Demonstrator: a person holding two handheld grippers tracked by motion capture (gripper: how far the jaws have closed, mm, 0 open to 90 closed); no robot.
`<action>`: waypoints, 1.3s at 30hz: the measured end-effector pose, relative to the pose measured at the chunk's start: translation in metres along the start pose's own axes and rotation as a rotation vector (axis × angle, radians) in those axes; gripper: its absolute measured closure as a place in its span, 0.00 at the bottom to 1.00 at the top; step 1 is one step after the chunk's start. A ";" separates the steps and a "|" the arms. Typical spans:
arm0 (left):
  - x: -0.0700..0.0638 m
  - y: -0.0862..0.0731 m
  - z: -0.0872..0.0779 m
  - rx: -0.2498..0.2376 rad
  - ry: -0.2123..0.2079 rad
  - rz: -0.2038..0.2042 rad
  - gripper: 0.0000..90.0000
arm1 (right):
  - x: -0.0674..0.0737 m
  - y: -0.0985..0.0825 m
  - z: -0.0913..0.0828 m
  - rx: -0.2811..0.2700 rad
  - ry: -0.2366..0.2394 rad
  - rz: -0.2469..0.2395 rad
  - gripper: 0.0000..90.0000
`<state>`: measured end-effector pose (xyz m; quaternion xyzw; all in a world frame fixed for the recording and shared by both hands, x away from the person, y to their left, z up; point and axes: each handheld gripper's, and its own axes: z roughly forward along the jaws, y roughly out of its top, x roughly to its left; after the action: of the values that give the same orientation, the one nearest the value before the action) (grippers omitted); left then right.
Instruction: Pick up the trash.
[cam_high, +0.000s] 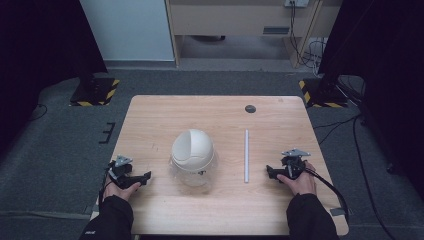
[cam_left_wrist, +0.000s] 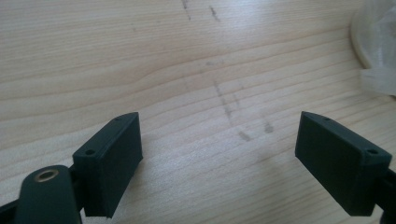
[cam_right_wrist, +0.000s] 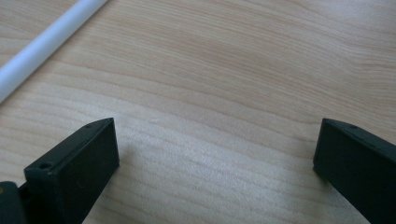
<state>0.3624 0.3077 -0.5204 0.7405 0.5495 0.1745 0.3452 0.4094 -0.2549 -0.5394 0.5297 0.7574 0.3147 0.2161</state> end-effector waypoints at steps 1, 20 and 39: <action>-0.001 0.001 -0.001 -0.012 -0.010 -0.006 0.16 | -0.001 -0.001 -0.001 0.002 0.003 -0.002 0.01; 0.000 0.021 -0.039 -0.306 -0.070 0.024 0.17 | -0.002 -0.002 -0.002 -0.001 0.001 -0.001 0.01; -0.004 0.034 -0.061 -0.394 -0.123 0.069 0.16 | -0.002 -0.002 -0.002 0.000 0.002 -0.001 0.01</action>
<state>0.3457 0.3183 -0.4536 0.6862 0.4570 0.2449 0.5102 0.4074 -0.2574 -0.5394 0.5290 0.7579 0.3150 0.2156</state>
